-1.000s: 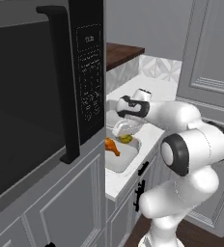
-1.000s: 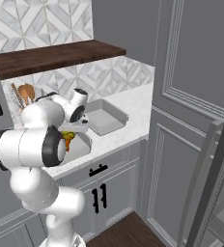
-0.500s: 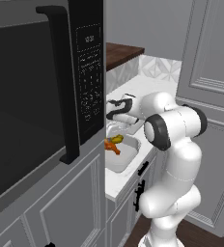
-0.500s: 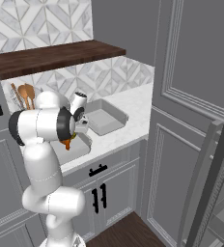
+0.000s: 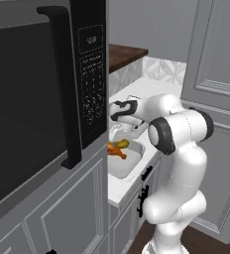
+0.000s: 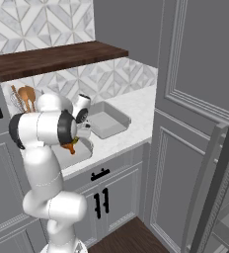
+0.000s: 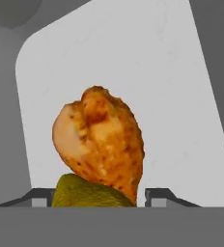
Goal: Place one lemon and one chicken drumstick in each tupperware on the nearby counter, to pack two identical lunches.
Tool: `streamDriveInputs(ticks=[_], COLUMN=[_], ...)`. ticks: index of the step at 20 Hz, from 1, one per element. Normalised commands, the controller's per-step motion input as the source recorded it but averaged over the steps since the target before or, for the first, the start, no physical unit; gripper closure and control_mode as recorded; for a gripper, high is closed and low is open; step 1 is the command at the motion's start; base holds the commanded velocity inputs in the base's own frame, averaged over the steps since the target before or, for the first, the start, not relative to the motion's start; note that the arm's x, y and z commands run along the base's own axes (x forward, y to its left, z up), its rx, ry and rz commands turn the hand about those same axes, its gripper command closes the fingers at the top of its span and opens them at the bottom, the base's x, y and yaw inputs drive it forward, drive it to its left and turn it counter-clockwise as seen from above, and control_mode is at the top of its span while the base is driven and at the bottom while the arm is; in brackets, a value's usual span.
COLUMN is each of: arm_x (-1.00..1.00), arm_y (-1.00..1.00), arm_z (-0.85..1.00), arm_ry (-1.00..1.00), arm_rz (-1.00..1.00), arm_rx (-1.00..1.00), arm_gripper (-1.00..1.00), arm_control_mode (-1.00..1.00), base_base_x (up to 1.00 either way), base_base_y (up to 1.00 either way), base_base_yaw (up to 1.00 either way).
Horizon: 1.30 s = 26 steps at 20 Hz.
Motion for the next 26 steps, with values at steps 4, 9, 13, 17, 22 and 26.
streamDriveInputs(ticks=[4, 9, 13, 17, 22, 26], arm_x=[-0.61, -0.37, -0.09, 0.15, 0.21, 0.02], arm_y=[0.05, 0.06, 0.26, 0.51, 0.12, -0.22], arm_z=[0.0, -0.03, -0.16, -0.23, -0.14, 0.0], arm_ry=[0.0, 0.0, 0.0, 0.0, 0.0, -0.02], arm_rz=[-0.05, -0.05, -0.02, 0.0, 0.0, 0.01], arm_rx=[0.0, 0.0, 0.0, 0.0, 0.0, 0.0], arm_gripper=[1.0, 1.0, 1.0, 1.0, -1.0, -1.0], arm_control_mode=[-1.0, -1.0, -1.0, -1.0, -1.0, -1.0], base_base_x=[0.0, 0.0, 0.0, 0.0, 0.0, 0.0], base_base_y=[0.0, 0.0, 0.0, 0.0, 0.0, 0.0], base_base_yaw=[0.0, 0.0, 0.0, 0.0, 0.0, 0.0])
